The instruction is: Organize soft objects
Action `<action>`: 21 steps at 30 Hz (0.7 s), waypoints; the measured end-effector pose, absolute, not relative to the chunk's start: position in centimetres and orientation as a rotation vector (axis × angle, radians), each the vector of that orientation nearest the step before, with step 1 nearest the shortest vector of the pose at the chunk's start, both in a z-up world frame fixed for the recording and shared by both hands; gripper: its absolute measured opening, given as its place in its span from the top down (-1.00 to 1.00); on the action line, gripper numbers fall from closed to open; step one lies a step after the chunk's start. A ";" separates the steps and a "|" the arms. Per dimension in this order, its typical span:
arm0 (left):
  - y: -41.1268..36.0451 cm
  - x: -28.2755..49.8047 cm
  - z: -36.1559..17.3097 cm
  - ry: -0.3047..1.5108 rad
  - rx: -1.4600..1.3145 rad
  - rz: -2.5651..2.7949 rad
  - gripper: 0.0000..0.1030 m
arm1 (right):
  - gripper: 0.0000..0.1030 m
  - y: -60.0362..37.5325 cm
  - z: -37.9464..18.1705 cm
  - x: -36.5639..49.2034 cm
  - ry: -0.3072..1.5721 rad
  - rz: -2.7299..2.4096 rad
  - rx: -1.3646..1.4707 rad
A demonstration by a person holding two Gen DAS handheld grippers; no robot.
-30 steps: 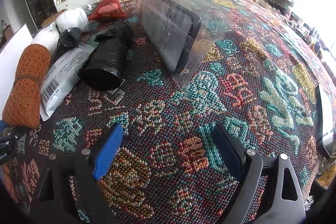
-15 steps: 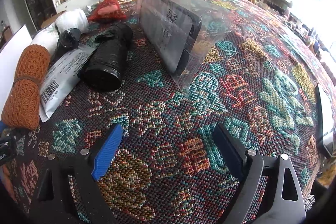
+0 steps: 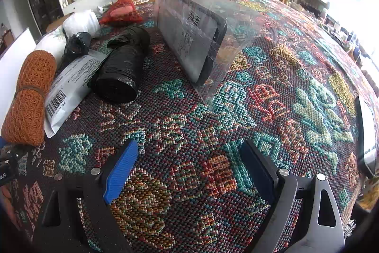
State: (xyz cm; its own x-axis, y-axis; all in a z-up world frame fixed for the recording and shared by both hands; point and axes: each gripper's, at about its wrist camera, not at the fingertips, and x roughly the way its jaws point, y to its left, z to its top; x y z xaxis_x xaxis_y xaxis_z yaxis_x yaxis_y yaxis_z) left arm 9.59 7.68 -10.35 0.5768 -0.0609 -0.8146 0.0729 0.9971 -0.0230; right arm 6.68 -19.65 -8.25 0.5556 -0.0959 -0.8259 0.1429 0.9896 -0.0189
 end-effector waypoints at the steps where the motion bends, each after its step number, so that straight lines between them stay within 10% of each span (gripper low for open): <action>1: 7.7 9.6 -10.4 0.953 0.014 -0.078 -1.00 | -0.77 -19.7 -8.2 6.7 0.972 -0.141 0.052; 21: 7.8 9.6 -10.3 0.952 0.011 -0.079 -1.00 | -0.73 -23.3 0.0 8.4 0.701 -0.039 0.024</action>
